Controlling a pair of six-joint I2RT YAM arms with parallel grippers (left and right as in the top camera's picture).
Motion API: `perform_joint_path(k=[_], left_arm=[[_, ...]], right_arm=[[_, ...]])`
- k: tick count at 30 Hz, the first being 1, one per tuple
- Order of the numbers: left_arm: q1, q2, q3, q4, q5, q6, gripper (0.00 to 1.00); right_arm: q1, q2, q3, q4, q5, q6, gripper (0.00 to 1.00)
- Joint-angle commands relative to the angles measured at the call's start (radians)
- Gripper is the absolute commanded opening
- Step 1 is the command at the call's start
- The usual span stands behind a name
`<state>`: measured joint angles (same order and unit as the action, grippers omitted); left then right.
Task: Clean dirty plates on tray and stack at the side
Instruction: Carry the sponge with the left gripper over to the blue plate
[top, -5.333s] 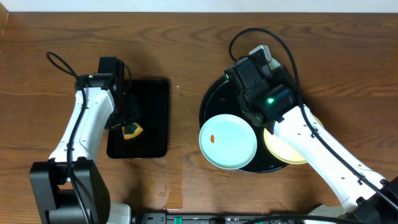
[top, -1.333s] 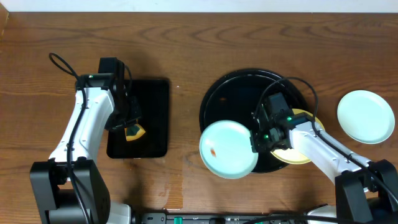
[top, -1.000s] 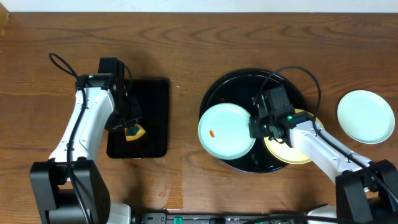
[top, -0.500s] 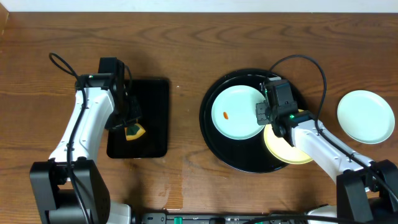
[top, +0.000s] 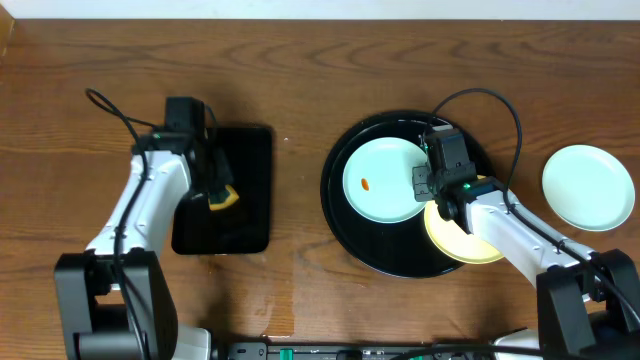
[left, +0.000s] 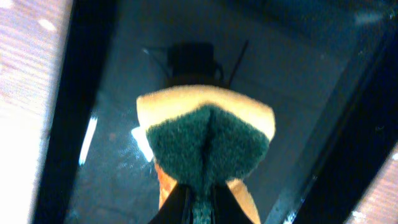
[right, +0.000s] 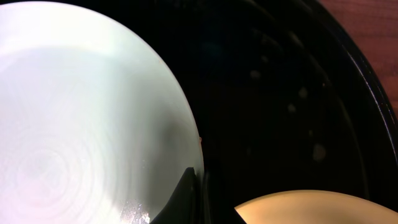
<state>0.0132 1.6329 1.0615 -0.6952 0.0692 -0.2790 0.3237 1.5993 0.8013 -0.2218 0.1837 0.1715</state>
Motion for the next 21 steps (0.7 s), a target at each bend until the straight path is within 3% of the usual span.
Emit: perform_joint_path(k=[1,8,14,21], left_arm=[[-0.021,-0.011,-0.098,0.097,-0.002,0.017,0.08],[-0.026,0.007,-0.212,0.208,-0.001,0.017,0.08],[-0.026,0.132,-0.231,0.237,0.002,-0.021,0.08],[-0.026,0.159,-0.188,0.179,0.058,-0.035,0.07]], right_arm=[[-0.003,0.008,0.015,0.002,0.029,0.0,0.01],[-0.002,0.008,0.015,0.002,0.029,0.0,0.01],[-0.002,0.008,0.015,0.001,0.029,0.0,0.01],[-0.002,0.008,0.015,0.002,0.029,0.0,0.01]])
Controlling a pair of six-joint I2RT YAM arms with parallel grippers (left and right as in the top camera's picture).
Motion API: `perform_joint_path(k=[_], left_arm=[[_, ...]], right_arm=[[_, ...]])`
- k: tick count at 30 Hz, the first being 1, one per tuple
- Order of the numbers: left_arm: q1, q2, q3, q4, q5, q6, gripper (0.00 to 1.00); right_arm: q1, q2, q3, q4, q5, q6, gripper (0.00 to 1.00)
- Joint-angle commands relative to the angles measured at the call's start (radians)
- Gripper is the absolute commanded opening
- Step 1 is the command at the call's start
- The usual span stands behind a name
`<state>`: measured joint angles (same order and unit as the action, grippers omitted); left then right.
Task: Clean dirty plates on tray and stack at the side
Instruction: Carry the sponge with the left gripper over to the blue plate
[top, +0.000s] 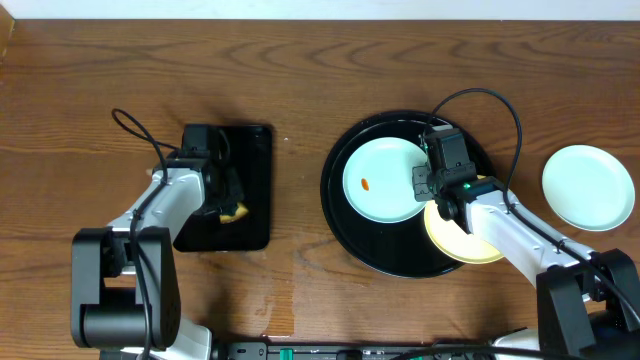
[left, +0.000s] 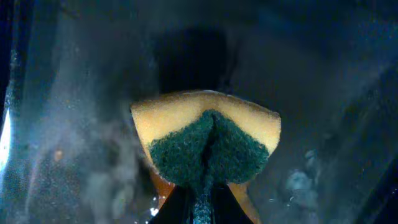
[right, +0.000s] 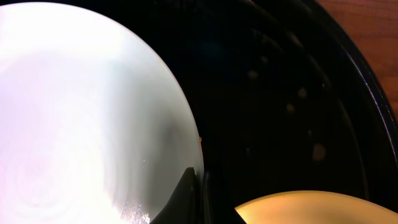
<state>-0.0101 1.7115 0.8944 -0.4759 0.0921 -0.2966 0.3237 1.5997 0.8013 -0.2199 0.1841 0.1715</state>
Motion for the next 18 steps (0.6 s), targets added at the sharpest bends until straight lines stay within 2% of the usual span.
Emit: perform_joint_path(k=[1,8,12,18], left_arm=[[-0.003,0.074,-0.002,-0.064,0.035,-0.018,0.07],[-0.003,-0.01,0.211,-0.287,0.036,-0.014,0.08],[-0.003,-0.046,0.273,-0.339,0.056,-0.01,0.08],[-0.042,-0.059,0.349,-0.342,0.215,-0.011,0.08]], right_arm=[[-0.002,0.008,0.015,0.0,0.029,0.0,0.01],[-0.002,0.008,0.015,-0.001,0.029,0.0,0.01],[-0.002,0.008,0.015,-0.001,0.029,0.0,0.01],[-0.002,0.008,0.015,-0.001,0.029,0.0,0.01]])
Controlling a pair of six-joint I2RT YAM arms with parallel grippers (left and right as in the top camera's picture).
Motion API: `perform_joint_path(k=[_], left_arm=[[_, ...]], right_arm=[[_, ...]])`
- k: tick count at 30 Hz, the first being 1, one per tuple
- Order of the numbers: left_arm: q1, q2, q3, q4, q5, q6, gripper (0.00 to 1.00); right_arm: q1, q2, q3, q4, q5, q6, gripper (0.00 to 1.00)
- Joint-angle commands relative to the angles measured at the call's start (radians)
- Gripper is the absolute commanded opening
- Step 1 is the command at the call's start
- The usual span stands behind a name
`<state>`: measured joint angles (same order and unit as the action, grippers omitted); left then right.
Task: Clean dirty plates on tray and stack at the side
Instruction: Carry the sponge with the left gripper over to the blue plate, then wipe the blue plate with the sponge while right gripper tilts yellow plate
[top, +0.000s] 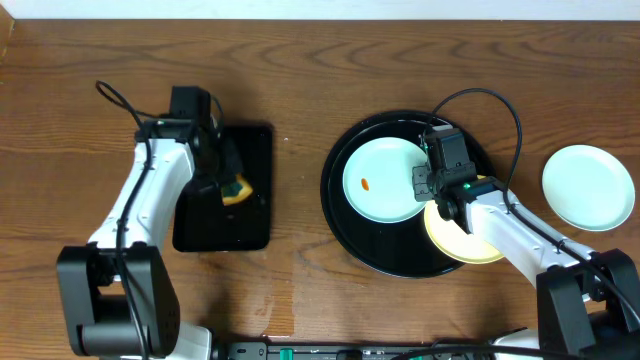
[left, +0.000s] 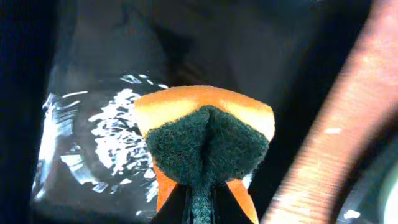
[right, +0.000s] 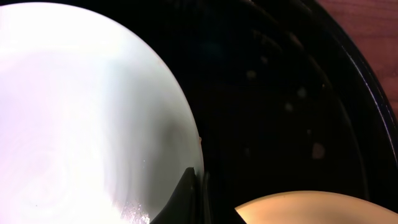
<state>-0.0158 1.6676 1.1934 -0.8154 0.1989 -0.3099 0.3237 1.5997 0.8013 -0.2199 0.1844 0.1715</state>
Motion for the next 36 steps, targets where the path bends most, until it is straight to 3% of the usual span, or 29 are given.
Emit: perform_joint_path(k=[1,16,22,27,36], left_arm=[[-0.056,-0.015,0.059,0.003,0.115,-0.001,0.08],[-0.518,0.086,0.092,0.378,0.104,-0.199,0.08],[-0.594,0.2,0.092,0.528,0.113,-0.348,0.08],[-0.633,0.288,0.092,0.663,0.241,-0.376,0.08],[-0.644,0.399,0.092,0.606,0.201,-0.388,0.08]], right_arm=[[-0.002,0.008,0.015,-0.001,0.029,0.0,0.01],[-0.002,0.008,0.015,-0.006,0.028,0.0,0.01],[-0.002,0.008,0.015,-0.008,0.028,0.0,0.01],[-0.002,0.008,0.015,-0.008,0.028,0.0,0.01],[-0.002,0.008,0.015,-0.008,0.028,0.0,0.01]])
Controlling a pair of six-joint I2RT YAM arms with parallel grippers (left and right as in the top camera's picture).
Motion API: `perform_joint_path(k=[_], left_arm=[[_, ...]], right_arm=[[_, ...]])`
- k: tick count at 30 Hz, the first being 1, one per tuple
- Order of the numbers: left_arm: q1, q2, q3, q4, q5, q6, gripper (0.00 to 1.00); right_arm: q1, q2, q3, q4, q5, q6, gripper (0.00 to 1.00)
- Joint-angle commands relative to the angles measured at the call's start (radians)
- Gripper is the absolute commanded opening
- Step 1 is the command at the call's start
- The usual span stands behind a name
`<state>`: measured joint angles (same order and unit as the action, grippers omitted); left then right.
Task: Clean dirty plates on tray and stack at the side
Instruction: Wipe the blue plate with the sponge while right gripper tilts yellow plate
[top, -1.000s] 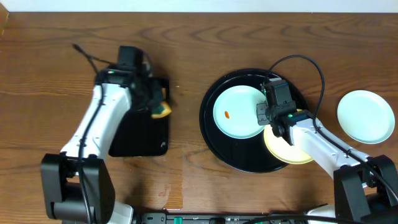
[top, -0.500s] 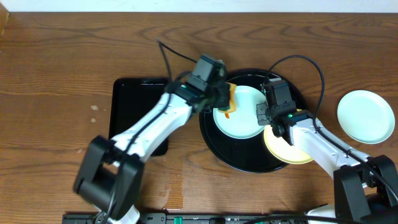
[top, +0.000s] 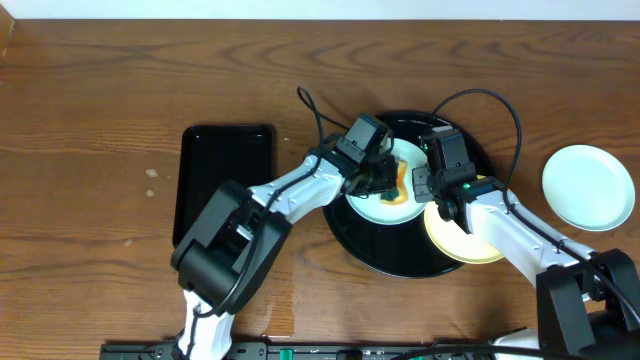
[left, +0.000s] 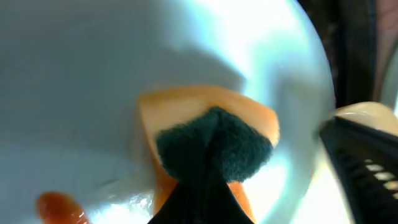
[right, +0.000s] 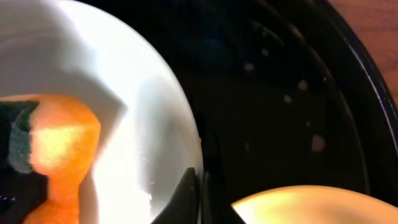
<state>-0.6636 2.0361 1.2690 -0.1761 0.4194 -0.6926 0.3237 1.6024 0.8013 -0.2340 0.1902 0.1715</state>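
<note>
A pale green plate (top: 375, 205) lies in the round black tray (top: 350, 240). My left gripper (top: 385, 180) is shut on a yellow sponge with a green scouring face (left: 208, 140), and the sponge presses on the plate's right part (left: 93, 74). An orange stain (left: 57, 205) sits on the plate beside the sponge. My right gripper (right: 200, 186) is shut on the plate's right rim (right: 180, 124). The sponge (right: 59, 146) also shows in the right wrist view. A yellow plate (top: 462, 240) lies in the tray under the right arm.
A clean pale green plate (top: 588, 187) sits on the wooden table at the far right. A black rectangular tray (top: 225, 185) holding water stands at the left. The left arm stretches from the front left across to the round tray.
My left gripper has gone from over the rectangular tray on the left to the pale green plate in the round tray, still holding the sponge. The right gripper has not moved.
My left gripper held the sponge above the rectangular tray, then low in its water, then lifted again over the tray. Now the sponge rests on the stained plate. Throughout, my right gripper stayed shut on that plate's rim.
</note>
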Motion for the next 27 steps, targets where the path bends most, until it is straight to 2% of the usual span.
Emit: perform_joint_path(k=[1,6,9,13,18,21,23,27], left_arm=[[0.004,0.032,0.016,-0.052,-0.041,0.011,0.08],[0.005,0.033,0.016,-0.195,-0.239,0.099,0.08],[0.005,0.033,0.016,-0.22,-0.289,0.155,0.08],[0.005,0.033,0.016,-0.22,-0.301,0.173,0.08],[0.005,0.033,0.016,-0.221,-0.301,0.172,0.08],[0.005,0.033,0.016,-0.22,-0.301,0.172,0.08],[0.003,0.033,0.016,-0.224,-0.301,0.172,0.08],[0.003,0.033,0.016,-0.228,-0.301,0.172,0.08]], right_arm=[[-0.002,0.005,0.015,0.005,0.023,0.0,0.01],[-0.002,0.005,0.015,0.006,0.023,0.0,0.01],[-0.002,0.005,0.015,0.003,0.023,0.0,0.01],[-0.002,0.006,0.015,-0.002,-0.034,-0.024,0.01],[-0.002,0.033,0.015,-0.003,-0.224,-0.072,0.02],[-0.003,0.072,0.015,0.011,-0.229,-0.072,0.2],[-0.009,0.086,0.015,0.012,-0.229,-0.072,0.23],[-0.031,0.1,0.015,0.018,-0.224,-0.071,0.14]])
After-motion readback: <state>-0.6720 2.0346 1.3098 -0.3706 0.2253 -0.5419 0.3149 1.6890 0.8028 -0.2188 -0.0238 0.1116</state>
